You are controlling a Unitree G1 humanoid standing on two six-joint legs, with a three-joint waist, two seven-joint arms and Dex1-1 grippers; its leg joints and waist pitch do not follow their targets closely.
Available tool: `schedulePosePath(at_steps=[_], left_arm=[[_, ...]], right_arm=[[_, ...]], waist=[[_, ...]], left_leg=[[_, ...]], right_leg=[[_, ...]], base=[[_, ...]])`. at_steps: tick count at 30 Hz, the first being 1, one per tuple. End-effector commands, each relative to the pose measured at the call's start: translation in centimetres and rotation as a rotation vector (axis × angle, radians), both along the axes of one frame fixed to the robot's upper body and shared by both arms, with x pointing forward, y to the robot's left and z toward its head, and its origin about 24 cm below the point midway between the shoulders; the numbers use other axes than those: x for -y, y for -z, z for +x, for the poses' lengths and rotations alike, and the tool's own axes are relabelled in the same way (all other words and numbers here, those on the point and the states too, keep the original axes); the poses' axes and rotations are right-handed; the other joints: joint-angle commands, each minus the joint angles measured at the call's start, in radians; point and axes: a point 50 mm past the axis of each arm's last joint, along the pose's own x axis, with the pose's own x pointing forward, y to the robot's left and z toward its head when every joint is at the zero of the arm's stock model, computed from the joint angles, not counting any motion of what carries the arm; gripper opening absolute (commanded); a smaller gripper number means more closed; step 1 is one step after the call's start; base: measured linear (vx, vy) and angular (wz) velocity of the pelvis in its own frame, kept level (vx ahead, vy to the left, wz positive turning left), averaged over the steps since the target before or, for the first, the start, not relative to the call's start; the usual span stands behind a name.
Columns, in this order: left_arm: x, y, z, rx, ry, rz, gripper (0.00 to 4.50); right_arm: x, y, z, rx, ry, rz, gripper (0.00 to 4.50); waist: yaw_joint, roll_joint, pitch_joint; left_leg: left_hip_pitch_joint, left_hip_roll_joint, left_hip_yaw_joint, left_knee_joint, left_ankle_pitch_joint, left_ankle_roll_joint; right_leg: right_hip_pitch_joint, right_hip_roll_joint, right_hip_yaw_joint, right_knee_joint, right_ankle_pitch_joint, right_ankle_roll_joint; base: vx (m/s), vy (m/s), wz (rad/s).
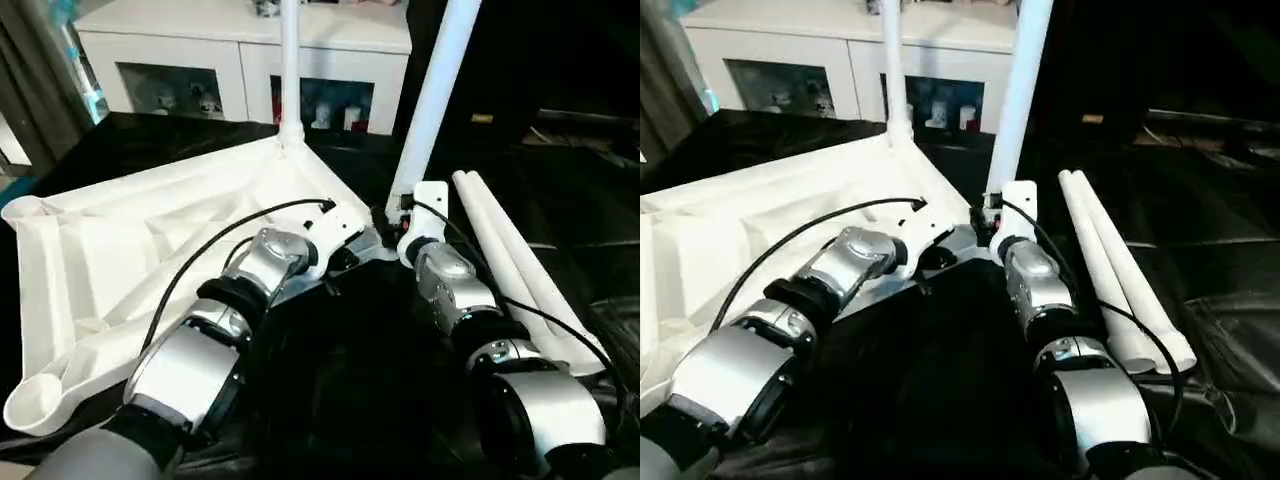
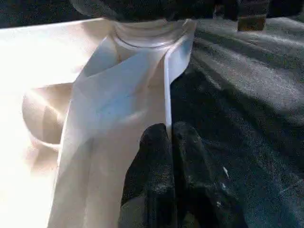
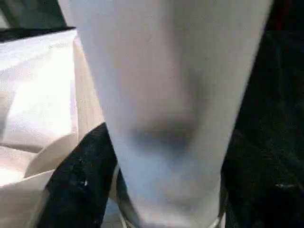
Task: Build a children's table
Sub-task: Rotate leg to tighten
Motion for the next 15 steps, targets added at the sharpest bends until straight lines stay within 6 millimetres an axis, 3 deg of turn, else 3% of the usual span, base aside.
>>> schedulePosePath(at_steps=[1,4,5,6,7,9,11,12,14,15], left_arm=[[1.2,-1.2,0.0,0.073,0.084,-0.026,0.00],[0.7,-1.6,-0.2,0.099,0.158,-0.055,0.00],[0.5,-1.6,-0.3,0.097,0.171,-0.063,0.00],[0.3,-1.8,-0.5,0.110,0.235,-0.092,0.00],[0.2,-1.9,-0.6,0.112,0.253,-0.100,0.00],[-0.2,-2.2,-1.0,0.115,0.323,-0.135,0.00],[-0.6,-2.1,-1.2,0.107,0.347,-0.140,0.00],[-1.2,-2.0,-1.6,0.101,0.405,-0.144,0.00],[-1.9,-1.9,-2.1,0.083,0.450,-0.150,0.00],[-2.1,-1.9,-2.3,0.074,0.475,-0.168,0.00]], right_arm=[[-2.2,1.7,-1.3,-0.069,-0.146,0.051,3.49],[-1.5,0.7,-1.3,-0.002,-0.277,0.047,3.70],[-1.2,0.6,-1.5,0.009,-0.335,0.030,4.00],[-0.7,0.4,-2.0,0.030,-0.441,-0.006,4.00],[-0.5,0.3,-2.2,0.035,-0.474,-0.017,4.00],[0.6,0.1,-3.2,0.053,-0.609,-0.059,4.00],[1.3,-0.1,-3.7,0.058,-0.672,-0.079,4.00],[2.6,-0.4,-4.6,0.059,-0.749,-0.110,4.00],[3.9,-0.8,-5.5,0.051,-0.818,-0.135,4.00],[4.3,-1.0,-5.8,0.052,-0.834,-0.144,4.00]], waist=[[0.001,0.002,-0.048],[0.002,-0.001,-0.052],[0.004,-0.001,-0.055],[0.007,0.000,-0.061],[0.008,-0.001,-0.063],[0.021,0.000,-0.071],[0.028,-0.002,-0.079],[0.032,-0.003,-0.077],[0.046,-0.004,-0.076],[0.048,0.004,-0.075]], left_leg=[[0.013,0.090,-0.052,-0.089,-0.270,0.027],[0.008,0.090,-0.047,-0.082,-0.209,0.071],[0.007,0.090,-0.047,-0.078,-0.189,0.083],[0.005,0.090,-0.045,-0.071,-0.113,0.121],[0.004,0.089,-0.044,-0.068,-0.088,0.136],[0.002,0.090,-0.039,-0.053,0.000,0.192],[0.001,0.091,-0.040,-0.045,0.050,0.219],[-0.002,0.089,-0.038,-0.040,0.073,0.249],[-0.002,0.095,-0.039,-0.038,0.053,0.263],[-0.001,0.097,-0.039,-0.039,0.043,0.256]], right_leg=[[0.029,-0.109,0.066,-0.094,-0.224,-0.224],[0.039,-0.109,0.064,-0.083,-0.108,-0.253],[0.042,-0.111,0.064,-0.078,-0.076,-0.261],[0.047,-0.108,0.060,-0.064,0.036,-0.276],[0.048,-0.105,0.058,-0.058,0.080,-0.281],[0.047,-0.102,0.054,-0.037,0.238,-0.301],[0.048,-0.100,0.051,-0.025,0.324,-0.302],[0.042,-0.099,0.048,-0.021,0.371,-0.308],[0.041,-0.103,0.047,-0.021,0.343,-0.294],[0.037,-0.104,0.047,-0.024,0.317,-0.294]], base=[[0.000,0.000,0.00],[0.000,0.000,0.00],[0.000,0.000,0.00],[0.000,0.000,0.00],[0.000,0.000,0.00],[0.000,0.000,0.00],[0.000,0.000,0.00],[0.000,0.000,0.00],[0.000,0.000,0.00],[0.000,0.000,0.00]])
